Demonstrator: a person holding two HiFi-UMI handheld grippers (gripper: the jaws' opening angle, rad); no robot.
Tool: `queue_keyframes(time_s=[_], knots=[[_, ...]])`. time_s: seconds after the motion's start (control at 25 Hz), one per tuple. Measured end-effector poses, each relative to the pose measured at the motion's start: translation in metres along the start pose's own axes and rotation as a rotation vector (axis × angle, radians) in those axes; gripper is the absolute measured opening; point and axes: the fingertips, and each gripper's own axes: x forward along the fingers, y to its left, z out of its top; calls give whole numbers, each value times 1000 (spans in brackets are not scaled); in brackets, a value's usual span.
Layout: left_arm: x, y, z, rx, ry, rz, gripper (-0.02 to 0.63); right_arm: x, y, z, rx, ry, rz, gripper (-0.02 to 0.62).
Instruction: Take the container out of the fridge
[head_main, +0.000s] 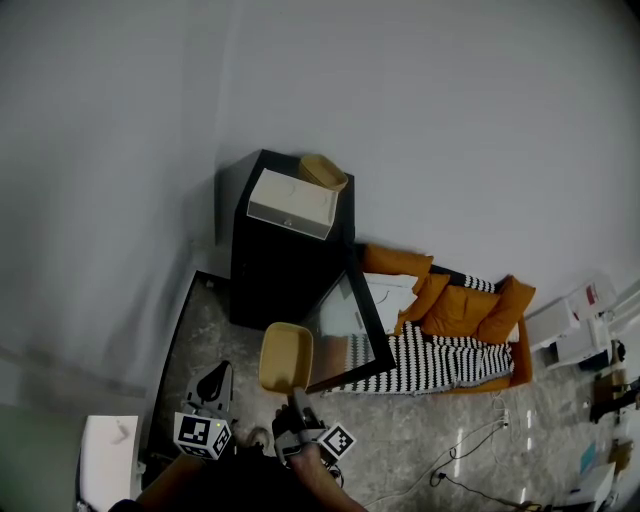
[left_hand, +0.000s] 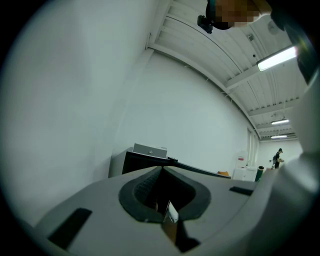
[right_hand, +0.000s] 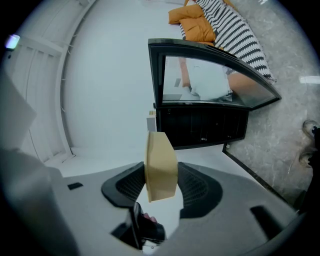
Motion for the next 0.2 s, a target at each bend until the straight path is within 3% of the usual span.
queue_keyframes(time_s=[0.2], knots=[[-8, -2, 3, -4, 9, 0, 5, -5, 4, -7, 16, -5, 5, 189]])
